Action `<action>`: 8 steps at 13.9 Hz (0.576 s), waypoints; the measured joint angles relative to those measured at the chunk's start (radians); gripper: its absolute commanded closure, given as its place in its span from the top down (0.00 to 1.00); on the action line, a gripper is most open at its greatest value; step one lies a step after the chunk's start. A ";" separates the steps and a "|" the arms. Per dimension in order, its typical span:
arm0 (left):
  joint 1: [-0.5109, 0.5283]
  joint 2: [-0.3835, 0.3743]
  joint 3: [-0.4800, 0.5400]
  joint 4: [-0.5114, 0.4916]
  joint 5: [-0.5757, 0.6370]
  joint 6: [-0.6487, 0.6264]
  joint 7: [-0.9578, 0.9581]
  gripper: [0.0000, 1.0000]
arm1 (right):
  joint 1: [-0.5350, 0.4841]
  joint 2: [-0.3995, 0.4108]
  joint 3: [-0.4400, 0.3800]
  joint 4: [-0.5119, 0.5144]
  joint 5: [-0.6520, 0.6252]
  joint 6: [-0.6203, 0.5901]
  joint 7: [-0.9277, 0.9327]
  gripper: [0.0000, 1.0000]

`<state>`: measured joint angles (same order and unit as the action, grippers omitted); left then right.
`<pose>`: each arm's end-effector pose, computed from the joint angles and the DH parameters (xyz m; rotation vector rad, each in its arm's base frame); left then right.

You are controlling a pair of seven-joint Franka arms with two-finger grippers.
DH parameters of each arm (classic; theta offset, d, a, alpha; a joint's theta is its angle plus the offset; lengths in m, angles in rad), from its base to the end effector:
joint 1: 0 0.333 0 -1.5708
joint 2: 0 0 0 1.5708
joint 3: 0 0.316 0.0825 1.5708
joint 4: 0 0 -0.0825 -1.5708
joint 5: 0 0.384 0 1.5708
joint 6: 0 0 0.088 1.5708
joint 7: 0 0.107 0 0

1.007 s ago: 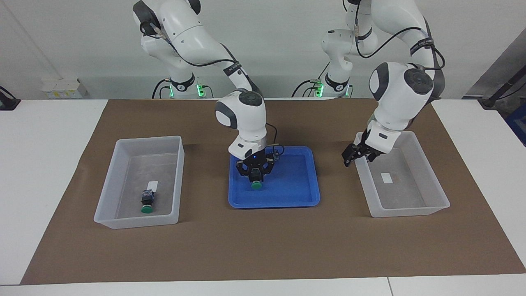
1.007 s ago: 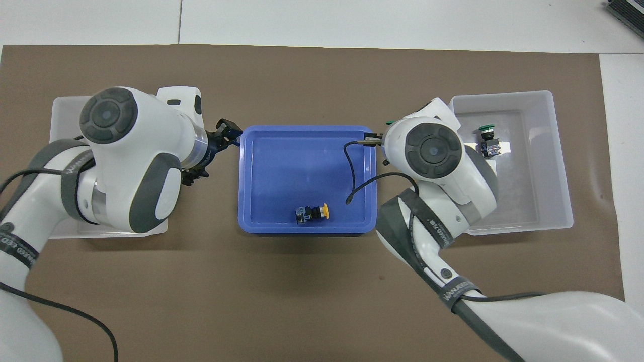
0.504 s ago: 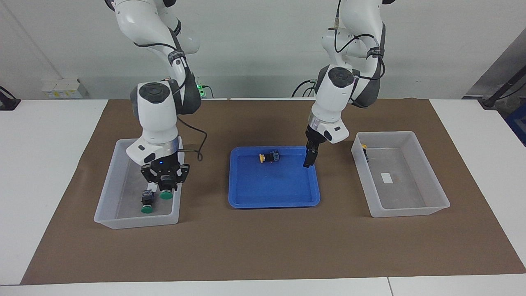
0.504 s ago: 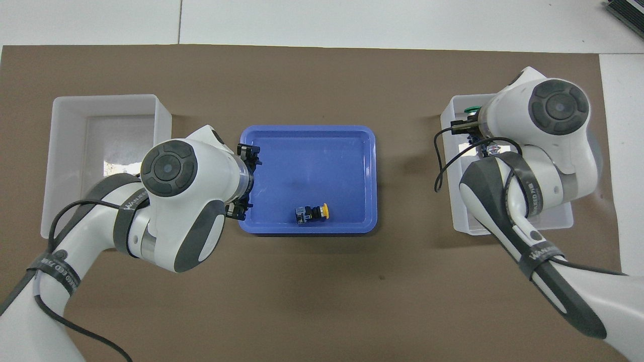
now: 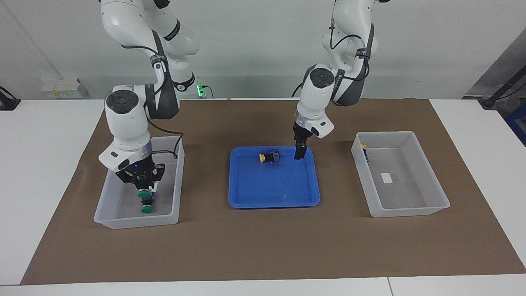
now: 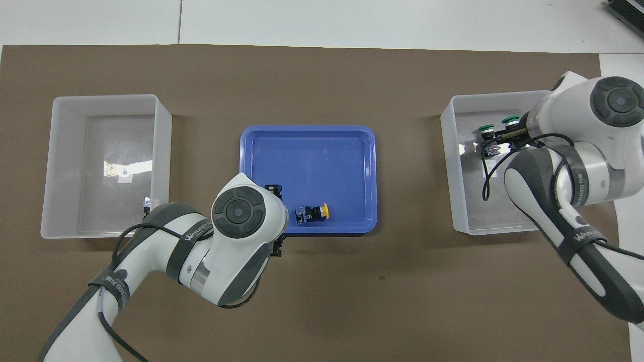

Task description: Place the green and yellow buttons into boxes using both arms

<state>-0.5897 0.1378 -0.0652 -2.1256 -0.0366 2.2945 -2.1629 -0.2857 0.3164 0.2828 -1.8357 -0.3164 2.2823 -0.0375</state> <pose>0.4476 -0.3441 0.3489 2.2367 2.1528 -0.0485 0.6440 -0.0218 0.3788 2.9475 0.3027 0.2141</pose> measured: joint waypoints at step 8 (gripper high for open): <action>-0.031 0.146 0.003 0.150 0.044 0.014 -0.209 1.00 | -0.029 0.123 0.001 0.024 0.000 0.116 -0.012 0.47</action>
<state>-0.6206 0.2837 -0.0621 -1.9752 0.0070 2.3082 -2.3724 -0.3146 0.4399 0.2838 -1.8116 -0.3164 2.3978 -0.0497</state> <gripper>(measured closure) 0.000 0.573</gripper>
